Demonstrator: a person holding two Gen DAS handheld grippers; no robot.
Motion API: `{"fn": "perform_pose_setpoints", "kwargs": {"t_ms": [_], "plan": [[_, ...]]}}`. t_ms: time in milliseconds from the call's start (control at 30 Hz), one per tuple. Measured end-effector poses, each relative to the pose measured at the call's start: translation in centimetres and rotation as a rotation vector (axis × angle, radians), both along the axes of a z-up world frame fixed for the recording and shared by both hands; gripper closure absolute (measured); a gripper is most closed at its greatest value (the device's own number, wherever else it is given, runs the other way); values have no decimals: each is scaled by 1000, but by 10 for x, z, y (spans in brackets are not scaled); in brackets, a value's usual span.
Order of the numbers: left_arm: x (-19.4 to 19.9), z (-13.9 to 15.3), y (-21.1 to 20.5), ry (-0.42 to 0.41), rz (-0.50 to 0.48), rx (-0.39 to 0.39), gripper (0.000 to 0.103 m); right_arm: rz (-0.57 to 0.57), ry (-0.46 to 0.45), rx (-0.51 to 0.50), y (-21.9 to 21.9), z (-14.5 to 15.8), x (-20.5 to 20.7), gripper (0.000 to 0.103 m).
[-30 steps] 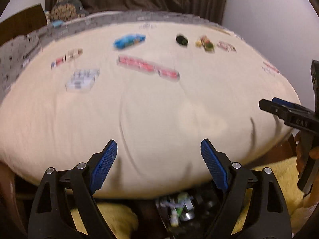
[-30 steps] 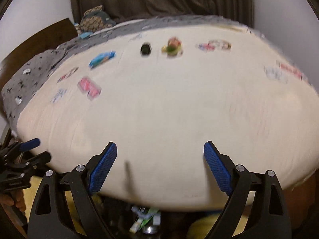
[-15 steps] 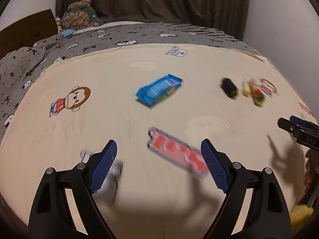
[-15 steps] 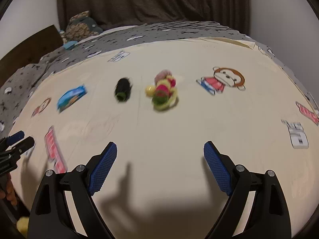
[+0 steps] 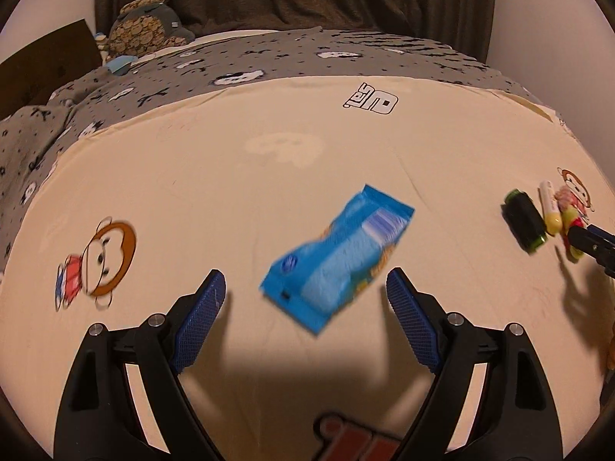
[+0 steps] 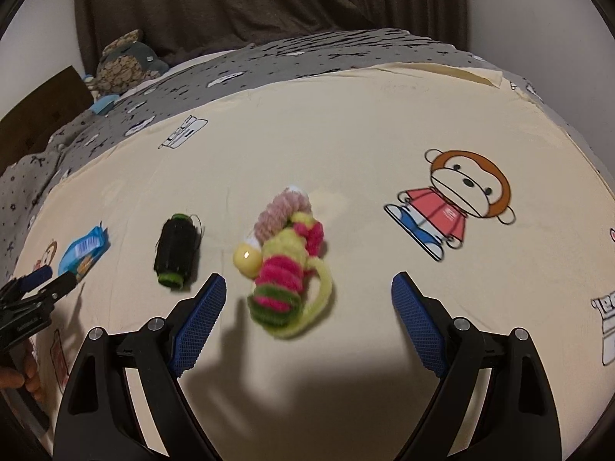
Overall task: Collect trash
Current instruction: 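Grasp the blue snack packet with the left tool while the right grasps the fuzzy toy, then lower both tools into the bin and release the packet and fuzzy toy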
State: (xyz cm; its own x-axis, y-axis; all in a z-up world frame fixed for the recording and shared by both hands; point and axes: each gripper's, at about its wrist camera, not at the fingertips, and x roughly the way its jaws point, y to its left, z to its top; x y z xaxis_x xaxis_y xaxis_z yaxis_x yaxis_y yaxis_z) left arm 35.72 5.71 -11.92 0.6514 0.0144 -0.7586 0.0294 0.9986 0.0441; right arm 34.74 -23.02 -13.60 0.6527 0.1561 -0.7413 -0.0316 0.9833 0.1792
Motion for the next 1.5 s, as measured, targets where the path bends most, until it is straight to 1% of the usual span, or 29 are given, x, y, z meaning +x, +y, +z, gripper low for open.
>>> {"fn": "perform_pose_setpoints", "kwargs": {"t_ms": [33, 133, 167, 200, 233, 267, 300, 333, 367, 400, 500, 633, 767, 933, 1100, 1233, 1367, 1500], "plan": [[5, -1, 0, -1, -4, 1, 22, 6, 1, 1, 1, -1, 3, 18], [17, -5, -2, 15, -24, -12, 22, 17, 7, 1, 6, -2, 9, 27], [20, -7, -3, 27, -32, -19, 23, 25, 12, 1, 8, -4, 11, 31], [23, -10, -3, 45, -48, -35, 33, 34, 16, 3, 9, -4, 12, 41], [25, -12, -4, 54, -61, -53, 40, 42, 17, 8, 11, -5, 13, 46], [25, -12, -4, 53, -68, -66, 46, 48, 15, 15, 11, -5, 12, 55], [23, -11, -4, 49, -70, -66, 57, 49, 13, 14, 12, -4, 11, 67], [21, -9, -6, 49, -80, -67, 62, 47, 11, 12, 12, -3, 10, 68], [18, -9, -8, 51, -86, -68, 68, 48, 10, 5, 13, -2, 5, 71], [14, -9, -10, 53, -91, -61, 69, 53, 9, 1, 14, -1, 3, 76], [-1, -7, -18, 50, -106, -31, 72, 80, 2, -17, 17, 2, -12, 77], [-28, -3, -23, 61, -104, -25, 73, 111, -15, -44, 21, 9, -35, 78], [-55, 4, -26, 61, -78, -18, 73, 146, -32, -45, 24, 19, -62, 78], [-105, 22, -32, 19, -60, -10, 73, 177, -54, -37, 27, 32, -96, 78], [-158, 38, -40, -46, -49, 3, 73, 205, -90, -78, 34, 43, -139, 78], [-192, 42, -43, -63, -38, -25, 73, 232, -112, -85, 39, 48, -171, 78], [-232, 41, -47, -77, -35, -43, 73, 275, -122, -77, 44, 46, -206, 78], [-264, 35, -52, -83, -39, -40, 73, 302, -120, -63, 47, 40, -236, 78]]}}
